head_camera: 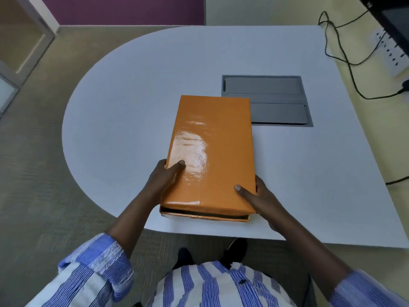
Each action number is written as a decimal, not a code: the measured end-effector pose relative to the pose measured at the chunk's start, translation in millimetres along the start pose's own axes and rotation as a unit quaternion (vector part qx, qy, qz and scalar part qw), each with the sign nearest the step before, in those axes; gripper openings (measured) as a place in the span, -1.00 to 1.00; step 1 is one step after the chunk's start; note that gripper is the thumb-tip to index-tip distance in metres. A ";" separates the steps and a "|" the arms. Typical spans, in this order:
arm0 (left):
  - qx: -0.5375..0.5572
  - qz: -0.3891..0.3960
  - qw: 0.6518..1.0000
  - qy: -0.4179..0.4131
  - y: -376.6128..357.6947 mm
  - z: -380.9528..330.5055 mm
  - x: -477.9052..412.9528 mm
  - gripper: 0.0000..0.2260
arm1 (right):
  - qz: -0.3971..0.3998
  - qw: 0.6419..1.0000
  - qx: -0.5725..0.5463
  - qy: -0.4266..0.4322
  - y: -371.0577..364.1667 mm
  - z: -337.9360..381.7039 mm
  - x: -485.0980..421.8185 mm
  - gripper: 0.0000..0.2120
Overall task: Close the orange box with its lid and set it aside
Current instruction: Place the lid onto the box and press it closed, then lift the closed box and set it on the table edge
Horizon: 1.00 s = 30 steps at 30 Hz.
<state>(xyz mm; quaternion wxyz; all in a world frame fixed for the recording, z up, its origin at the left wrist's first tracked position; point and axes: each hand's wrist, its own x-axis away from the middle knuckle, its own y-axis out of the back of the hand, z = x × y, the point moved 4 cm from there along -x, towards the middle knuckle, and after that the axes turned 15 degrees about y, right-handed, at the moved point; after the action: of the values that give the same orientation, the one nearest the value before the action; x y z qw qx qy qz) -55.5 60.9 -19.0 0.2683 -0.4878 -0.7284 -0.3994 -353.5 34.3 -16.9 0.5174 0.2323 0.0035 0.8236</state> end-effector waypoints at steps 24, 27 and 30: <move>-0.023 0.096 0.995 -0.031 17.4 81.3 30.7 -0.34 | -0.174 0.980 -0.084 -0.041 -39.0 -19.0 36.1 -0.07; -0.046 0.074 0.995 -0.043 18.3 82.2 29.4 -0.34 | -0.179 0.981 -0.062 -0.039 -40.7 -21.0 35.5 -0.12; -0.083 0.047 0.992 -0.076 18.0 84.3 30.7 -0.37 | -0.181 0.982 -0.045 -0.034 -44.3 -24.3 34.9 -0.16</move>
<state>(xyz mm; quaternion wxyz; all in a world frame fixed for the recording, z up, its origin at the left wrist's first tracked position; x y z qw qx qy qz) -50.7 150.9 -34.5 0.1886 -0.5710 -0.6874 -0.4072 -337.6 90.5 -36.2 0.6675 0.2322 -0.0096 0.7074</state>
